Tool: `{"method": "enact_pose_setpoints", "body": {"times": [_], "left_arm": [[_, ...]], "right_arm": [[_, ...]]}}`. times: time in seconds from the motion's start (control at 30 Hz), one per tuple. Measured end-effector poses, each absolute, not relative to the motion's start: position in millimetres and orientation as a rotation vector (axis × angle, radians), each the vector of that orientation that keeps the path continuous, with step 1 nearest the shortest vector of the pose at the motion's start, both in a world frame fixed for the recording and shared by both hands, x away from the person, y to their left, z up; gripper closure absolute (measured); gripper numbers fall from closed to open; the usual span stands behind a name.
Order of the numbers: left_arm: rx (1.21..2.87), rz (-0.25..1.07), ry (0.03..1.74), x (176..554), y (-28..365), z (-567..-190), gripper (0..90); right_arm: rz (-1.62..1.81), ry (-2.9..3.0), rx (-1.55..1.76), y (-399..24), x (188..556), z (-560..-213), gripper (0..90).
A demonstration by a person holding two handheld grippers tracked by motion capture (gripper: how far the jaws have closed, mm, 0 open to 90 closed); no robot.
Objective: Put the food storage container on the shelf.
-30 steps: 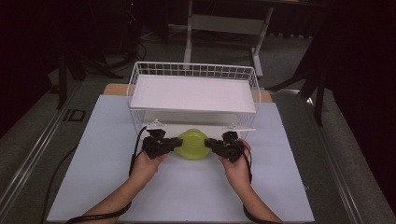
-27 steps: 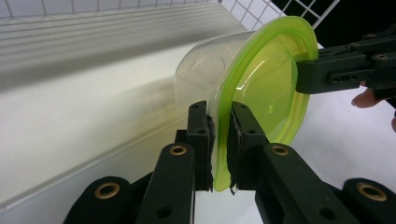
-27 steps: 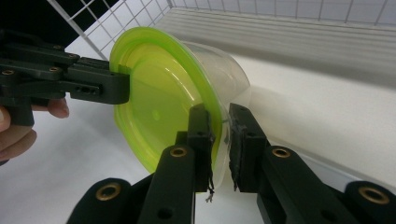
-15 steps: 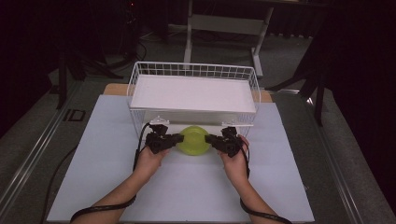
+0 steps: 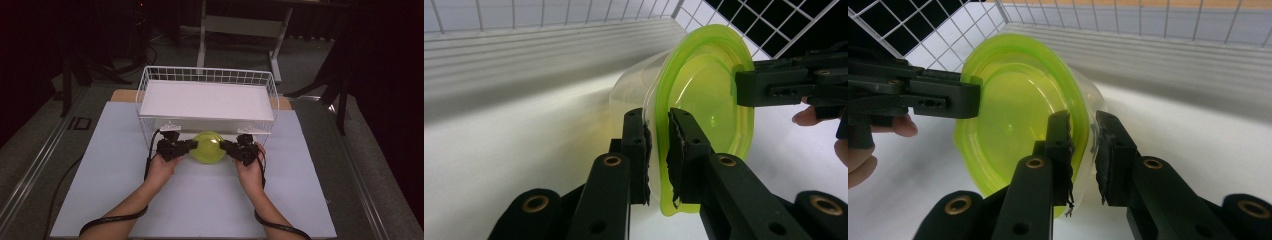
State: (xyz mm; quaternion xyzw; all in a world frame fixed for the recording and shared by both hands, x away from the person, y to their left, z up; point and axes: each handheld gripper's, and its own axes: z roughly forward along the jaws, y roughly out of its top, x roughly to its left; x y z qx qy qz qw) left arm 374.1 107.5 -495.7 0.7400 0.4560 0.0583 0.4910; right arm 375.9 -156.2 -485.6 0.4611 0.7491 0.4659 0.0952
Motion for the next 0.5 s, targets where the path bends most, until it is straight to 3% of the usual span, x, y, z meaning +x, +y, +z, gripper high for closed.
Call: {"method": "enact_pose_setpoints", "body": {"times": [0.37,0.5], "left_arm": [[1.758,0.228,1.092,378.0,106.0,-497.8,75.1],[1.769,0.274,1.075,380.3,104.7,-500.7,71.2]], "right_arm": [[1.372,2.146,1.323,-152.2,382.0,-486.1,74.1],[1.324,2.103,1.3,-147.9,382.5,-488.6,69.0]]}}
